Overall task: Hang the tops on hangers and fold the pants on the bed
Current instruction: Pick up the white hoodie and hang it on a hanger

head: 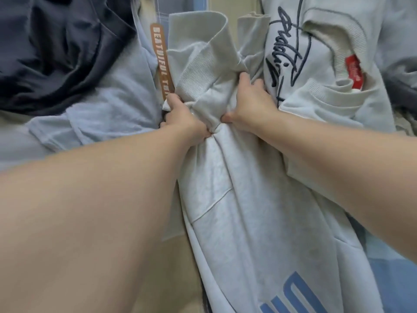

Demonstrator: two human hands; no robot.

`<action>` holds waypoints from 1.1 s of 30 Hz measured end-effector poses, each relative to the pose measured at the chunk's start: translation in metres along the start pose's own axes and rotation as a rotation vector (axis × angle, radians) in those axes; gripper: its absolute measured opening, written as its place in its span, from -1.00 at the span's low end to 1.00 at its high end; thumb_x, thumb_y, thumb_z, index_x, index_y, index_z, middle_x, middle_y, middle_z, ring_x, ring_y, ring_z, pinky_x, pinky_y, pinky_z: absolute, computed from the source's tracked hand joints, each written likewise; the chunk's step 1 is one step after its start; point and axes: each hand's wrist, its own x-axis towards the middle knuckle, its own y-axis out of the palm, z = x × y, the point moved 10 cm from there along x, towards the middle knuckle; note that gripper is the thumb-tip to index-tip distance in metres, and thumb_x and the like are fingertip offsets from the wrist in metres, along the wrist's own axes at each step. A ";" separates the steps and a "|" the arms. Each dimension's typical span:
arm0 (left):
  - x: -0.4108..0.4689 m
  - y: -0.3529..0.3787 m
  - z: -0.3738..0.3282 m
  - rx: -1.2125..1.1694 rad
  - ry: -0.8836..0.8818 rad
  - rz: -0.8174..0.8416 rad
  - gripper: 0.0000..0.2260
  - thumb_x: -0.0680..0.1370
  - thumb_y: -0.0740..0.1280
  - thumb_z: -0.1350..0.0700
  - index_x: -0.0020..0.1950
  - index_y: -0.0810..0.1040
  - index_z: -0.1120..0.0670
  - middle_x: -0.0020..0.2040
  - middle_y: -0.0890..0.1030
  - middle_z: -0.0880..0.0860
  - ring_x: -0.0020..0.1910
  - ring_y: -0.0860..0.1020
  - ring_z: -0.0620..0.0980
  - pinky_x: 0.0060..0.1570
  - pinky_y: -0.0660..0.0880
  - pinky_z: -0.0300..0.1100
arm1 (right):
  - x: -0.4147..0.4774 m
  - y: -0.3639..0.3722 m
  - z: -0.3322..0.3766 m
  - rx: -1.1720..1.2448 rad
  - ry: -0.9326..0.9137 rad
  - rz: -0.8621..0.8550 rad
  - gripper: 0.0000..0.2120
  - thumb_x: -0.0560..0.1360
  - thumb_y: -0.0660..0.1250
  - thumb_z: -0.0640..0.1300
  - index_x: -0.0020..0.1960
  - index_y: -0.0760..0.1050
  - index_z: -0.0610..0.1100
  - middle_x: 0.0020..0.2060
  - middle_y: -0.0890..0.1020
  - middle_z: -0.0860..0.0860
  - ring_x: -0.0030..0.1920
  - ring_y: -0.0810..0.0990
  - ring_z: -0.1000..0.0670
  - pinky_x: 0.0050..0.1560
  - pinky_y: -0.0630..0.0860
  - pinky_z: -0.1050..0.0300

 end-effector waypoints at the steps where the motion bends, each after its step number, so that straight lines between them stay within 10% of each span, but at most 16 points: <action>1: 0.000 0.000 0.001 0.005 -0.007 -0.009 -0.15 0.27 0.63 0.03 0.33 0.12 0.03 0.32 0.42 0.13 0.31 0.44 0.20 0.34 0.41 0.12 | 0.001 0.000 -0.001 0.017 0.001 0.003 -0.14 0.40 0.56 0.02 0.48 0.13 -0.18 0.40 0.28 -0.29 0.39 0.37 -0.31 0.41 0.34 -0.11; 7: -0.001 -0.003 0.000 0.004 0.016 -0.011 -0.11 0.30 0.63 0.03 0.40 0.10 0.04 0.35 0.38 0.14 0.33 0.41 0.20 0.37 0.39 0.11 | -0.001 0.001 0.003 -0.028 -0.070 -0.078 -0.46 0.55 0.36 -0.21 0.42 0.17 -0.21 0.32 0.43 -0.27 0.33 0.43 -0.28 0.30 0.38 -0.07; 14: -0.120 0.006 -0.024 0.569 0.334 -0.399 -0.60 0.55 0.29 0.25 0.35 0.27 0.14 0.16 0.59 0.24 0.19 0.50 0.28 0.12 0.40 0.07 | -0.113 0.008 -0.026 0.112 -0.094 -0.081 -0.53 0.49 0.26 -0.27 0.37 0.26 -0.19 0.14 0.59 -0.19 0.16 0.56 -0.24 0.03 0.42 0.04; 18: -0.218 0.039 0.015 0.619 0.381 -0.213 -0.61 0.49 0.30 0.22 0.29 0.30 0.11 0.09 0.61 0.17 0.10 0.57 0.21 0.05 0.41 0.01 | -0.210 0.022 -0.059 0.219 -0.037 0.017 -0.64 0.44 0.35 -0.16 0.14 0.25 -0.08 -0.08 0.55 -0.04 -0.01 0.56 -0.18 -0.12 0.38 0.02; 23: -0.351 0.026 0.069 0.590 0.350 0.038 -0.59 0.46 0.37 0.15 0.24 0.30 0.07 0.05 0.59 0.15 0.07 0.54 0.23 -0.01 0.40 0.01 | -0.321 0.026 -0.075 0.382 0.085 0.168 -0.55 0.47 0.33 -0.17 0.32 0.37 0.06 0.06 0.60 0.03 0.07 0.57 -0.09 0.07 0.52 -0.01; 27: -0.463 0.003 0.078 0.414 0.347 0.226 -0.62 0.52 0.35 0.11 0.29 0.34 0.09 0.10 0.56 0.19 0.11 0.52 0.27 0.03 0.42 0.06 | -0.414 -0.014 -0.061 0.696 0.165 0.110 -0.70 0.45 0.23 -0.42 -0.21 0.53 -0.04 -0.38 0.52 0.20 -0.27 0.46 0.15 -0.28 0.35 0.25; 33: -0.582 -0.057 0.058 -0.004 0.234 0.381 -0.68 0.54 0.37 0.05 0.28 0.48 0.03 0.19 0.58 0.02 0.20 0.53 0.05 0.21 0.46 0.05 | -0.534 -0.129 -0.025 0.973 0.199 -0.075 -0.56 0.41 0.15 -0.44 -0.10 0.65 0.00 -0.20 0.68 0.14 -0.19 0.60 0.17 -0.15 0.53 0.26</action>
